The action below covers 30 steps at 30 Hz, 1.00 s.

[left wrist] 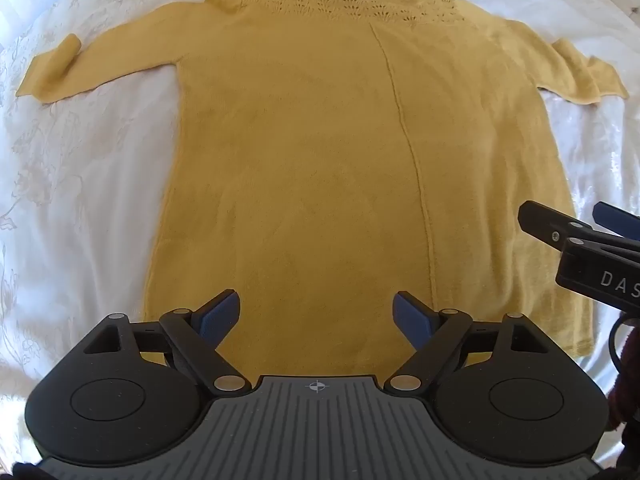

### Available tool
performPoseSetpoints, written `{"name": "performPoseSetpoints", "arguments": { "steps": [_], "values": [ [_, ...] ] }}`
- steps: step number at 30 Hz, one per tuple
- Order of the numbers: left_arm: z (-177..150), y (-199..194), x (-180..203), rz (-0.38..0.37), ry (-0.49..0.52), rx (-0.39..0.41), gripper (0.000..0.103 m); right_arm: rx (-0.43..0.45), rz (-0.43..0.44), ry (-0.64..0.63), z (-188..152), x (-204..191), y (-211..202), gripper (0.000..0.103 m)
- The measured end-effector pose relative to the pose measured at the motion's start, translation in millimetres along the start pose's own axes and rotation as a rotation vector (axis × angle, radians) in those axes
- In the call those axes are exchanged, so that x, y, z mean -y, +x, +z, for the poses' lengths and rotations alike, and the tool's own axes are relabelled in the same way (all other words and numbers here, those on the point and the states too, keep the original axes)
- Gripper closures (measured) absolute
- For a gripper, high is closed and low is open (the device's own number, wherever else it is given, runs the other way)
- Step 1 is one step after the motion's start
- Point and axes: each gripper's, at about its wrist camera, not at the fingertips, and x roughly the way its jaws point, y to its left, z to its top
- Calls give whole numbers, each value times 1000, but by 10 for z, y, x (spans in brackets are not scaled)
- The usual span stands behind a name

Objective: Fold small clothes
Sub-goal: 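Move the right gripper to the cuff of a yellow sweater sleeve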

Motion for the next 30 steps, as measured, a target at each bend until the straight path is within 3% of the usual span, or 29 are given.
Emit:
{"name": "performPoseSetpoints", "arguments": {
  "steps": [21,26,30],
  "values": [
    [24,97,-11,23,-11,-14,19,-30,32,-3,-22,-18,86,4],
    [83,97,-70,63,-28,24,26,-42,62,11,-24,8,134,4],
    [271,98,-168,39,-67,94,27,-40,121,31,16,49,173,4]
  ]
}}
